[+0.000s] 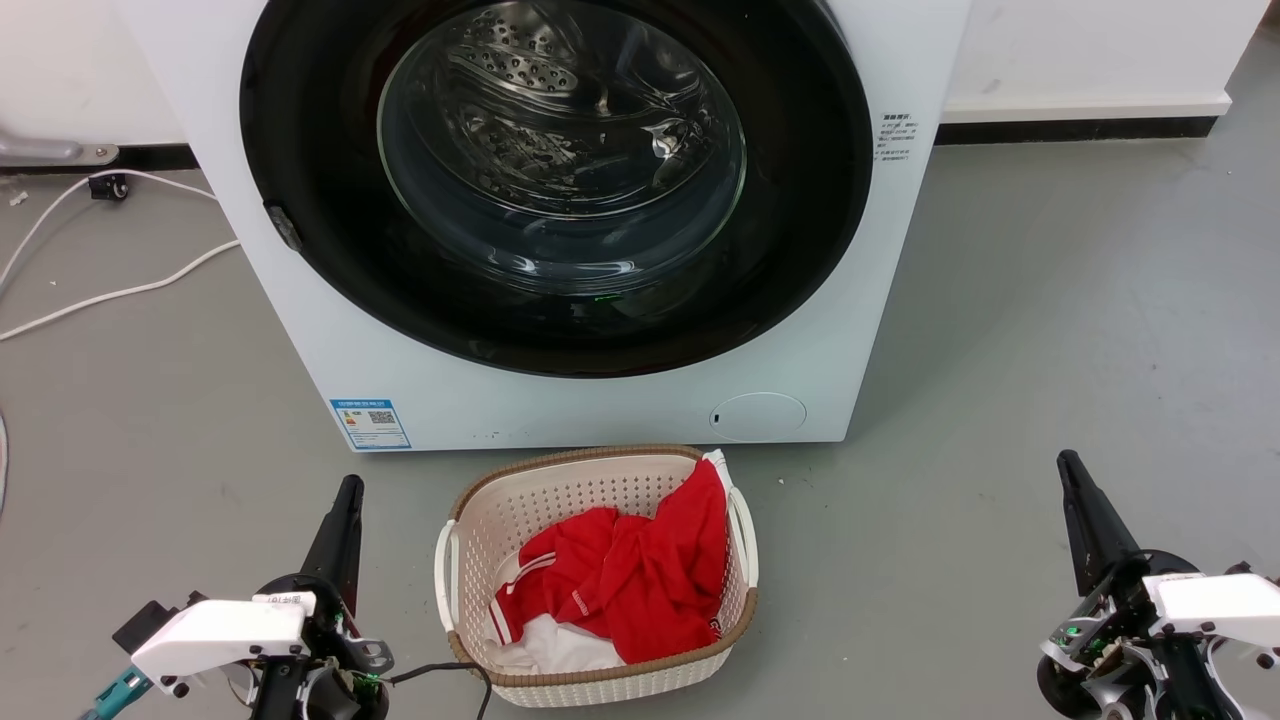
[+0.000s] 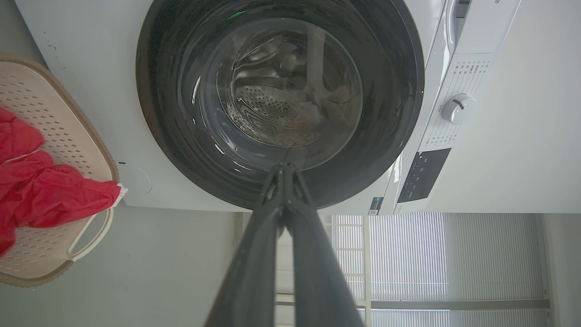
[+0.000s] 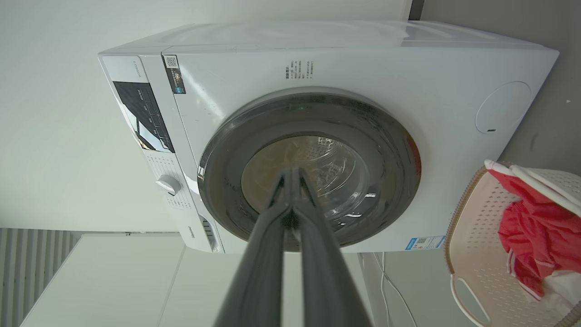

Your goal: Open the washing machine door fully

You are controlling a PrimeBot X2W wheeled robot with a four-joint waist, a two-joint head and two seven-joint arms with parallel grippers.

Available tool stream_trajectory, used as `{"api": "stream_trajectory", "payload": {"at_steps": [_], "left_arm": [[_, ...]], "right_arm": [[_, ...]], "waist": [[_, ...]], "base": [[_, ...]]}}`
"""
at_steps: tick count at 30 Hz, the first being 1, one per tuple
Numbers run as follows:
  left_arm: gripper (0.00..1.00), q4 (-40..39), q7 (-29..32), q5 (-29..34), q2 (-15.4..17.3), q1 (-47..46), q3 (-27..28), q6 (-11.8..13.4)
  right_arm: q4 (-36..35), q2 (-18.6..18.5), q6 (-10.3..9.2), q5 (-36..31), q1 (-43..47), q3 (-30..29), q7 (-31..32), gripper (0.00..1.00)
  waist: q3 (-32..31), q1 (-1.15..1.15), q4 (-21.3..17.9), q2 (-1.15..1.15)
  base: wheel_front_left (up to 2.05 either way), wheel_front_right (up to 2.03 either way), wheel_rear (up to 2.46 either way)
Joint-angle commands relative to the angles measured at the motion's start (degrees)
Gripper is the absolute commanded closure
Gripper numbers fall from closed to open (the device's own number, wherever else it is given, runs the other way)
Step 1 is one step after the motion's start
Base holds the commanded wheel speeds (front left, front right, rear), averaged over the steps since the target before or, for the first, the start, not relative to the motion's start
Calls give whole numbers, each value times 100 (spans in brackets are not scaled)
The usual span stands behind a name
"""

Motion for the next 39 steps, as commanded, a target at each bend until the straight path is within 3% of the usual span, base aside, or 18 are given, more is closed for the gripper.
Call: {"api": "stream_trajectory", "payload": {"at_steps": [1,19,20,30,39], "left_arm": [[100,6,5,19,-3,-58,22,-17],[100,6,12,26,-9,-59,30,-17],[0,17,4,7,-9,7,2,1],[0,55,-233,104,-27,-33,-350,1],[0,-124,-476,719,-26,-118,-459,-1]], "right_arm": [[7,26,0,-42,-60,-10,25,100],[8,32,0,-44,-62,-19,27,100],[14,8,0,-14,9,-8,12,0],[-64,16,0,-101,122,151,-224,0],[-213,19,0,-909,130,218,-466,0]], "waist": [[0,-1,0,0],[0,-1,0,0],[0,0,0,0],[10,0,-7,0],[27,0,-1,0]], "base": [[0,0,0],[0,0,0],[0,0,0],[0,0,0],[0,0,0]]}}
